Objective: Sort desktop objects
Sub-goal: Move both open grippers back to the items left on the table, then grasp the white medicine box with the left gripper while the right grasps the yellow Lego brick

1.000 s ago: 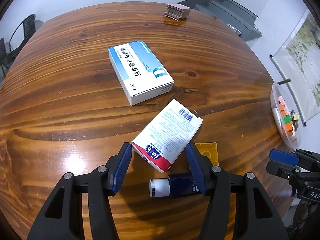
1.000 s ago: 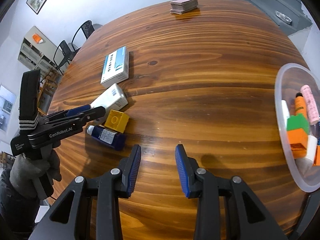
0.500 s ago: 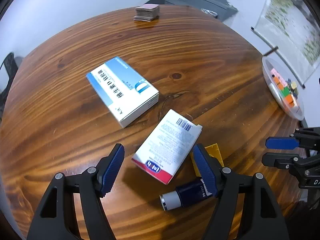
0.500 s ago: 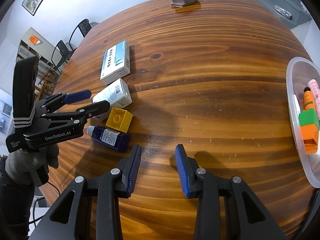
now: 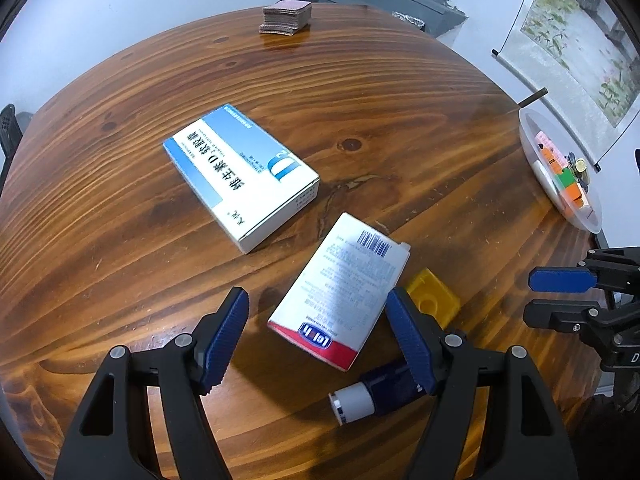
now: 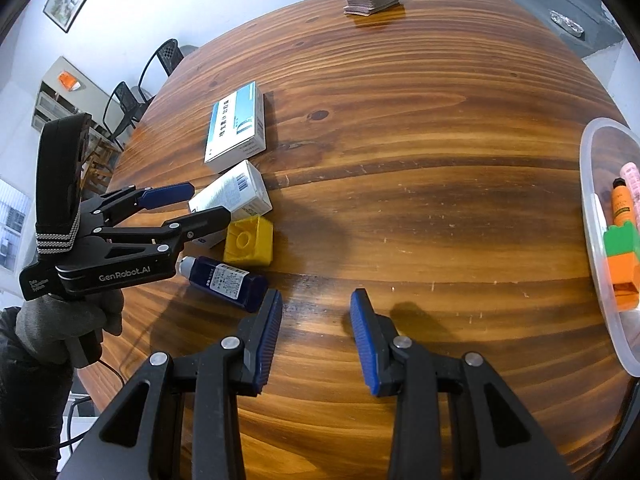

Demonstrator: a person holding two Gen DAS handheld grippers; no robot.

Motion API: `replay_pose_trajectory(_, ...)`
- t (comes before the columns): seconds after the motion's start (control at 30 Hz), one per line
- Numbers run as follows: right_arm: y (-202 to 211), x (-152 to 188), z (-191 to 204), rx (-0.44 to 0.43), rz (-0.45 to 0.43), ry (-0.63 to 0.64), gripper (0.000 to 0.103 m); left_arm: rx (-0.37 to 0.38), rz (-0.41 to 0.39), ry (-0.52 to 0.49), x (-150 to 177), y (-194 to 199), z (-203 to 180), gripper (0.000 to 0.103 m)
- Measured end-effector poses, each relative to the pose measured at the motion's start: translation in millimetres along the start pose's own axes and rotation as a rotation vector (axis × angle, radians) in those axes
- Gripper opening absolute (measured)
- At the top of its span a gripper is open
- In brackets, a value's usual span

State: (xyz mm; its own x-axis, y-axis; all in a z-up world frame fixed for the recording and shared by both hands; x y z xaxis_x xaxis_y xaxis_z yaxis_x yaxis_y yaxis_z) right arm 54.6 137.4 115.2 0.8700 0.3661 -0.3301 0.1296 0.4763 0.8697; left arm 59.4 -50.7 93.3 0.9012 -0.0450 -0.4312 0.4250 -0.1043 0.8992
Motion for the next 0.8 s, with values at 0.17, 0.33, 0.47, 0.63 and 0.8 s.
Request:
replay_pose_trajectory(0.17, -3, -1, 6, -0.008, 0.004, 0.014, 0.040, 0.000, 0.002, 0.012, 4, 0, 1, 0.075)
replay_pose_trajectory(0.33, -5, -5, 11, -0.012, 0.000, 0.027, 0.040, -0.004, 0.003, -0.003, 0, -3, -2, 0.075)
replay_pose_trajectory(0.47, -5, -8, 14, -0.008, -0.014, 0.034, 0.040, -0.001, 0.027, -0.035, -3, -12, -8, 0.075)
replay_pose_trajectory(0.63, -7, -11, 17, -0.009, -0.014, 0.038, 0.040, -0.030, 0.039, -0.027, -2, -20, -9, 0.075)
replay_pose_trajectory(0.8, -12, -16, 22, -0.014, -0.012, 0.057, 0.040, -0.022, 0.011, 0.026, -3, -17, -3, 0.059)
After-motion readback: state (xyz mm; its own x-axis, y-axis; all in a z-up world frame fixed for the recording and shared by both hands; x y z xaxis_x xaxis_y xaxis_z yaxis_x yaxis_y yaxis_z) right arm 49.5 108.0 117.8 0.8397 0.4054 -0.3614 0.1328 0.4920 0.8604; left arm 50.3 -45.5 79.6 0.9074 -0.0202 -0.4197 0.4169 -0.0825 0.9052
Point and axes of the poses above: each gripper's, at about its wrist camera, not at the fingertips, and y roughly against the way its jaws point, z to its left, x to its underside, the point moved 2 cm from there along -y, roughly the way its jaws point, and after that the axes turned 2 degrees about -x, right-handed, at the moved point
